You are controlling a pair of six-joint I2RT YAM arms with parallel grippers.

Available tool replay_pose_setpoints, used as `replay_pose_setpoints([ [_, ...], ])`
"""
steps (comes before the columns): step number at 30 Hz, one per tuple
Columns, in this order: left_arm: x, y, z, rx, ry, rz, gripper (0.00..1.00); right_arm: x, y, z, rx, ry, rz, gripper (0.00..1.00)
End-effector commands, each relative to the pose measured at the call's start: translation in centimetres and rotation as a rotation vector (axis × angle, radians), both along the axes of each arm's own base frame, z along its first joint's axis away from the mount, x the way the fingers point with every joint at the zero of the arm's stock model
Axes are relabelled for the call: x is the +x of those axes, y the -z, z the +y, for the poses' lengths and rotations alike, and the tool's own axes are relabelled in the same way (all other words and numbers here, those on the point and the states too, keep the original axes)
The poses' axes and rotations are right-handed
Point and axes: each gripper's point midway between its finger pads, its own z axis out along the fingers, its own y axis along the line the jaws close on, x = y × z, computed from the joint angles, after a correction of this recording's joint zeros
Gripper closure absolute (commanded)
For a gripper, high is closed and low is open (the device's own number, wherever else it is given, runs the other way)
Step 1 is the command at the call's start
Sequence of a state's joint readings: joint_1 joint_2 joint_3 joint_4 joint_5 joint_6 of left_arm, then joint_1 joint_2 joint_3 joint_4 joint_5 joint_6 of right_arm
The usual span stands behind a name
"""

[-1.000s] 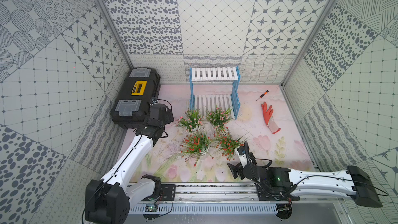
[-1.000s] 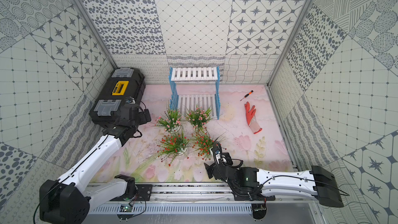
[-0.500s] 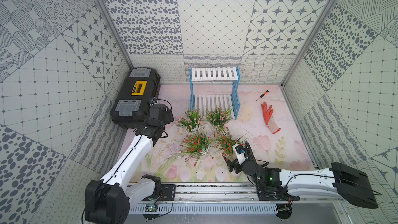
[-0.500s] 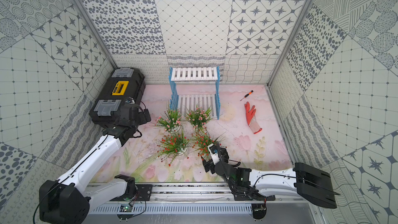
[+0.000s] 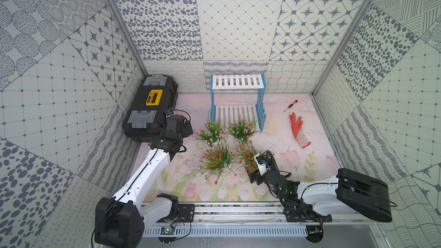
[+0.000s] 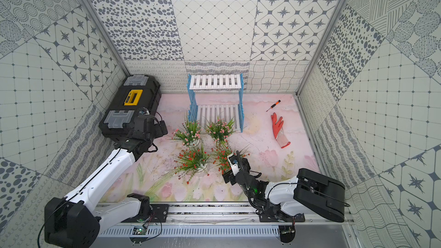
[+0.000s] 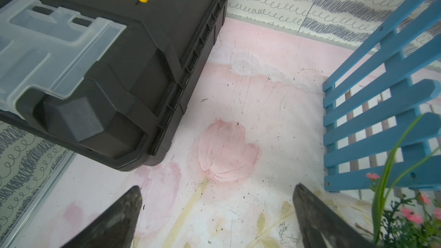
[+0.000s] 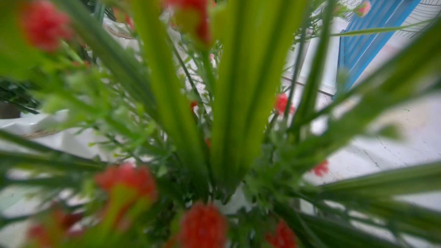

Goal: Place the baby's breath potted plants on the rack by color
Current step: Pick up the baby's breath potted plant from the center of the board.

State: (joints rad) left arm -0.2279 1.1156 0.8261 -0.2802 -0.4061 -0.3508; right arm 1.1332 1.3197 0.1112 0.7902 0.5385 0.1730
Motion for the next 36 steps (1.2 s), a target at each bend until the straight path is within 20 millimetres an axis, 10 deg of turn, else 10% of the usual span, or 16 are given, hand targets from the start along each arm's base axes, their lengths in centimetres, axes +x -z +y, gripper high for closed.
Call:
replay_pose_setpoints([
  [1, 0.0, -0.1, 0.0, -0.008, -0.005, 0.003, 0.02, 0.9, -2.7, 1.7, 0.103, -0.035, -0.063, 0.02],
  [16, -0.3, -0.3, 0.1, -0.009, -0.011, 0.012, 0.02, 2.9, -2.0, 2.0, 0.124, -0.040, -0.051, 0.02],
  [36, -0.7, -0.6, 0.3, -0.012, -0.028, 0.013, 0.02, 3.4, -1.6, 1.8, 0.119, -0.020, -0.027, 0.40],
])
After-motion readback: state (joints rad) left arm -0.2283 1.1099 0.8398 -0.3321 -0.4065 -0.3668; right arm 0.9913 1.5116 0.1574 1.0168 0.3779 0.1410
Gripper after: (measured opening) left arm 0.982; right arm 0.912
